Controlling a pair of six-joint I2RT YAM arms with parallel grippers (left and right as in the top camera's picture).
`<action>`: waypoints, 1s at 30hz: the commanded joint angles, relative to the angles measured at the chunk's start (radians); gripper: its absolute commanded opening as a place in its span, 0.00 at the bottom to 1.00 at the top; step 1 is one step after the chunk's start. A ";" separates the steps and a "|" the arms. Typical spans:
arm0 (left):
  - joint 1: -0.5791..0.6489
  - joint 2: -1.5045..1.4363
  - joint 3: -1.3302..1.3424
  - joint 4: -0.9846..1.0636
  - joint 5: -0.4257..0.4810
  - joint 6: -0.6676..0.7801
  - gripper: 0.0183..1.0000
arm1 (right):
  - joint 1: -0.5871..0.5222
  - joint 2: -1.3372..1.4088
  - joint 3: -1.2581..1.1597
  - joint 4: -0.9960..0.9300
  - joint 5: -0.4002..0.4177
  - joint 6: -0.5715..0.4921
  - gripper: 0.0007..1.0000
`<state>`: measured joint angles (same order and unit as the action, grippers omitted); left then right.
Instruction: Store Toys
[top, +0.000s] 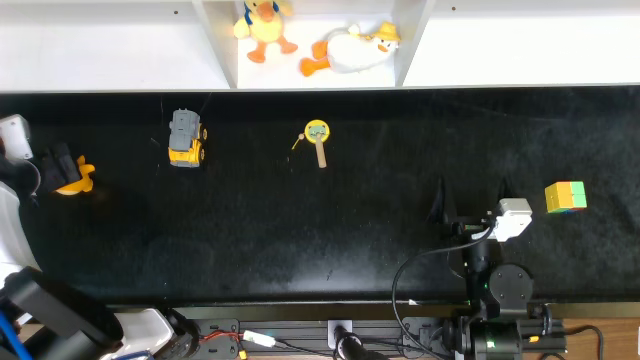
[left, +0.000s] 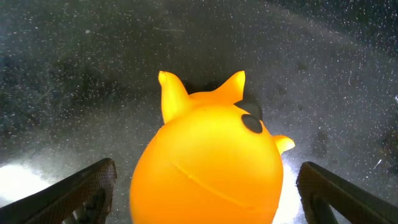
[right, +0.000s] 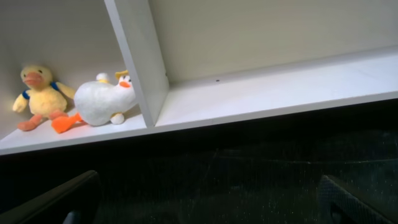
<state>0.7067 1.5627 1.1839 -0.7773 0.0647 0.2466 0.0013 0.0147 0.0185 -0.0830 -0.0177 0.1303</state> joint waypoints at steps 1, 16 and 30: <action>0.002 0.006 -0.007 -0.017 0.017 0.041 0.92 | -0.002 -0.011 -0.013 0.003 0.010 0.004 1.00; 0.002 0.006 -0.007 -0.009 -0.044 0.042 0.76 | -0.002 -0.011 -0.013 0.003 0.010 0.004 1.00; 0.002 0.007 -0.007 0.015 -0.031 0.042 0.60 | -0.002 -0.011 -0.013 0.003 0.010 0.004 0.99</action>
<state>0.7067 1.5631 1.1839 -0.7685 0.0265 0.2707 0.0013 0.0147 0.0185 -0.0834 -0.0177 0.1303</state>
